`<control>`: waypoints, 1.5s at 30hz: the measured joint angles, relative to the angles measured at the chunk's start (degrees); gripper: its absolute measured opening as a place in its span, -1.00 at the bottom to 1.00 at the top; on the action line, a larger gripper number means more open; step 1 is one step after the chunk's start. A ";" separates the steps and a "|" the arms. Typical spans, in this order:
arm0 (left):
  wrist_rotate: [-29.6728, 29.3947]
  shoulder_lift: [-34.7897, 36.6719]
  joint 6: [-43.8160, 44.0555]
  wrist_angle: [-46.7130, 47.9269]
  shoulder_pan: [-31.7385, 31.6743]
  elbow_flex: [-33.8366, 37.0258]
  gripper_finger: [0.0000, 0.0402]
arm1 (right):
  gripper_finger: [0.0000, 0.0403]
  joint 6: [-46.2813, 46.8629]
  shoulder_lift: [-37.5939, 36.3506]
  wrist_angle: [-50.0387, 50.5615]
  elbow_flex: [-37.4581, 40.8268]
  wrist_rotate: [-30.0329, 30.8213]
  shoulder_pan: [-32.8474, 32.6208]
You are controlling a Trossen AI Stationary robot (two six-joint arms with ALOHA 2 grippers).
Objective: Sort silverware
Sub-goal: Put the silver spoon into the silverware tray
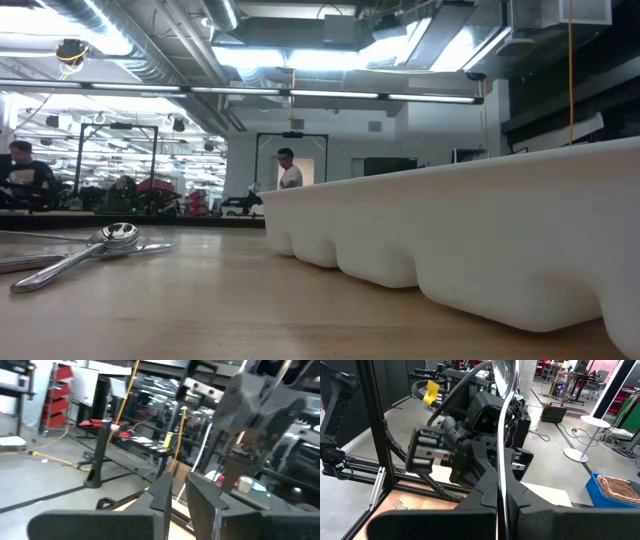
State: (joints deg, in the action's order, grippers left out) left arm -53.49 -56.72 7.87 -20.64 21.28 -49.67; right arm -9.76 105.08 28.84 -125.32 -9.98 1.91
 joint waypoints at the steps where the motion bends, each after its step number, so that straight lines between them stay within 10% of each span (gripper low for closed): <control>1: 1.50 0.23 -0.27 0.00 -0.01 0.00 -0.77 | -1.00 0.00 0.00 0.13 0.00 0.03 0.00; 15: 13.17 1.21 -11.35 -8.81 0.00 0.00 -0.75 | -1.00 0.00 0.02 1.27 0.00 0.15 0.00; 27: 15.00 -0.96 -16.25 -15.64 -3.85 -0.02 -0.14 | -1.00 0.00 0.04 1.33 0.02 0.15 0.00; 45: 28.03 -5.04 -20.34 -25.59 -9.07 -0.02 -0.19 | -1.00 0.01 0.04 1.27 0.02 0.13 0.00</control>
State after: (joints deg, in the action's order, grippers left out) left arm -25.46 -61.76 -12.47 -46.23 12.21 -49.69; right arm -9.75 105.12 30.11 -125.29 -9.85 1.91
